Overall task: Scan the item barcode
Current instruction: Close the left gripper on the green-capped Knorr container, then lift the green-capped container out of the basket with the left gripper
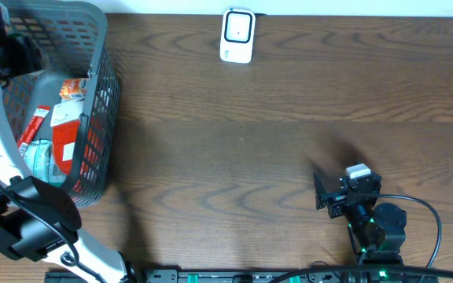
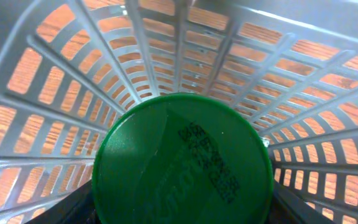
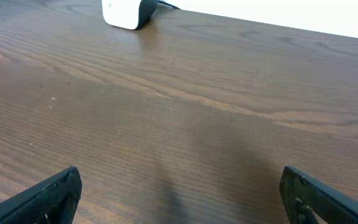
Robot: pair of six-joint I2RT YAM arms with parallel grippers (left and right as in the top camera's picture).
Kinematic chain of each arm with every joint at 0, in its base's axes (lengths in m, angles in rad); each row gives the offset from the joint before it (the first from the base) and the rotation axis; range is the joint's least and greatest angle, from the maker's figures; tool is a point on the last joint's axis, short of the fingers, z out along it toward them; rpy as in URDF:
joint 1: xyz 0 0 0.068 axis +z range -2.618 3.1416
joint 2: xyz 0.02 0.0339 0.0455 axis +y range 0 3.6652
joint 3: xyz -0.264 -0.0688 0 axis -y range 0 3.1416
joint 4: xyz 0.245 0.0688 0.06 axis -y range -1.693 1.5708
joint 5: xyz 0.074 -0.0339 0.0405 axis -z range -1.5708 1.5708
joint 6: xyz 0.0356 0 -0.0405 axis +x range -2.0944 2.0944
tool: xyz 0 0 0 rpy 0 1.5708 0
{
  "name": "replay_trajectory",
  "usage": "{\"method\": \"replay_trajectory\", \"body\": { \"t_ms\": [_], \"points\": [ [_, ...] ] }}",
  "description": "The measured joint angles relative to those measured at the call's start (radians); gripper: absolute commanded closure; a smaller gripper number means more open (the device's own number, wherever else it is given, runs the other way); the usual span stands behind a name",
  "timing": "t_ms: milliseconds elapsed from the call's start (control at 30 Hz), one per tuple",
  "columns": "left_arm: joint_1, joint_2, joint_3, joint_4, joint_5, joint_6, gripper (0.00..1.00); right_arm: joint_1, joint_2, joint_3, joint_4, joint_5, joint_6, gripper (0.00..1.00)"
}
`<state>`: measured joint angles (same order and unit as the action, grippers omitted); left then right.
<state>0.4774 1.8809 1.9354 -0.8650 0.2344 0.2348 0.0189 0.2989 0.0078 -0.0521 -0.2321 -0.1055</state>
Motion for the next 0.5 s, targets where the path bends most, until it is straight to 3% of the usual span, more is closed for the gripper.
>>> {"method": "replay_trajectory", "body": {
  "t_ms": [500],
  "points": [
    [-0.052, -0.137, 0.0, 0.024, 0.004, -0.003, 0.72, 0.0, 0.0, 0.0, 0.0, 0.0, 0.0, 0.01]
  ]
}}
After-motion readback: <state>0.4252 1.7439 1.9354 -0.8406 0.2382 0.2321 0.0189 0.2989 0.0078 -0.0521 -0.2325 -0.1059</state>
